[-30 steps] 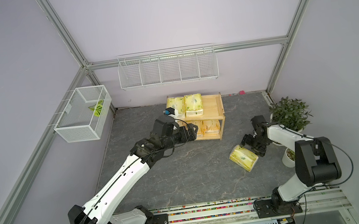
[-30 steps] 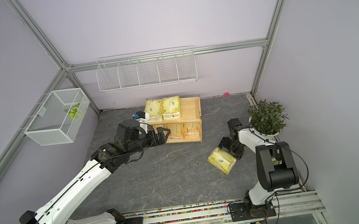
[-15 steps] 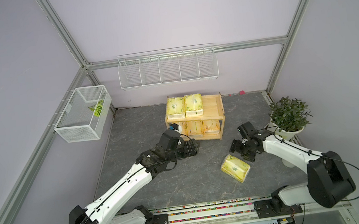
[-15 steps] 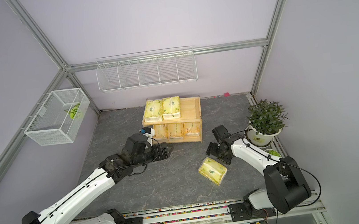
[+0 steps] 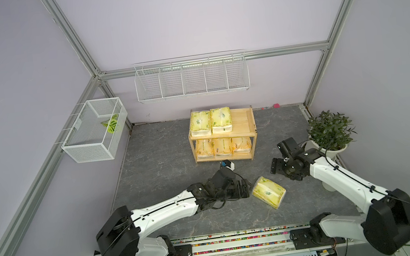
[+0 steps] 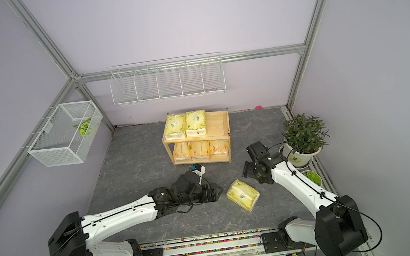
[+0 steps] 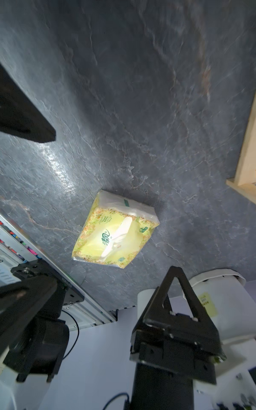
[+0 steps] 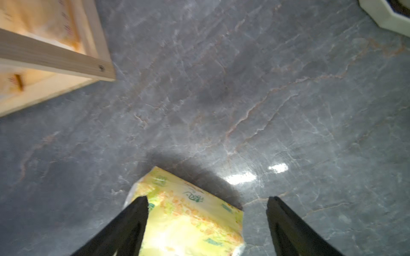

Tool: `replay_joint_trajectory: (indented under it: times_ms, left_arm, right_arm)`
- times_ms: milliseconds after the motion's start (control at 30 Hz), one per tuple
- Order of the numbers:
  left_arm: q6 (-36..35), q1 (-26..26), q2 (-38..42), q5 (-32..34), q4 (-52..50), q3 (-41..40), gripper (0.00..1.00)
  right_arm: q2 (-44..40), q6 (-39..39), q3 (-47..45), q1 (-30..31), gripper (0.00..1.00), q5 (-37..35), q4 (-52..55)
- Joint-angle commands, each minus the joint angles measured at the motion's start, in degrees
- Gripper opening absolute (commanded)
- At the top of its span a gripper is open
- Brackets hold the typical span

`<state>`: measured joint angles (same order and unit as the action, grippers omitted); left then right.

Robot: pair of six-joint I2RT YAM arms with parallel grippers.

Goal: Place the tissue boxes on the shelf by color
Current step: Adjust the box of tissues at the center of the board.

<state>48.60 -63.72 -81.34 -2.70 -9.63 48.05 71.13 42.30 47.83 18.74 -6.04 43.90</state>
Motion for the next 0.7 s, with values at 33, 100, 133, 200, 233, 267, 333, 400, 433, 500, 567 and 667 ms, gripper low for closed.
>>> replay_joint_trajectory:
  times_ms: [33, 100, 133, 200, 233, 267, 333, 400, 433, 500, 567, 667]
  left_arm:
    - [0.9, -1.8, -6.7, -1.7, 6.2, 4.0, 1.00]
    - [1.0, -1.9, -9.4, -3.2, 7.7, 5.4, 1.00]
    - [1.0, -2.1, -10.6, -4.0, 8.6, 5.8, 1.00]
    - [1.0, -2.4, -13.1, -6.1, 10.0, 7.0, 1.00]
    - [1.0, -2.3, -14.5, -7.1, 10.3, 7.8, 1.00]
    - [1.0, -2.4, -15.8, -7.9, 10.6, 8.3, 1.00]
    - [1.2, -2.5, -17.8, -9.3, 12.1, 8.9, 1.00]
    - [1.2, -2.6, -19.2, -10.7, 12.2, 9.7, 1.00]
    - [1.1, -2.6, -19.9, -11.2, 12.0, 10.2, 1.00]
    - [0.9, -2.6, -20.8, -12.1, 11.4, 11.1, 1.00]
    - [0.9, -2.6, -21.5, -12.5, 10.8, 11.8, 1.00]
    - [1.0, -2.6, -21.7, -12.3, 10.3, 12.0, 1.00]
  right_arm:
    - [-1.0, -0.9, -4.7, -4.3, 0.88, -1.2, 3.4]
    - [-1.6, -1.7, -5.8, -6.1, 0.88, -1.0, 3.7]
    - [-1.7, -2.4, -6.1, -6.9, 0.88, -1.0, 4.0]
    - [-1.0, -3.6, -6.5, -7.7, 0.88, -1.1, 4.3]
    - [-0.2, -4.1, -6.5, -8.1, 0.89, -1.1, 4.6]
    - [0.5, -4.7, -6.7, -8.2, 0.88, -0.9, 4.5]
    - [1.9, -5.3, -6.9, -8.3, 0.88, -0.8, 4.3]
    - [2.4, -5.3, -7.6, -8.3, 0.88, -0.3, 3.5]
    - [2.5, -5.3, -7.8, -8.3, 0.88, -0.1, 3.3]
    - [2.7, -5.1, -8.0, -8.3, 0.88, 0.0, 3.3]
    - [2.9, -5.0, -8.2, -8.3, 0.88, 0.1, 3.2]
    - [3.3, -5.1, -8.3, -8.3, 0.88, 1.0, 3.1]
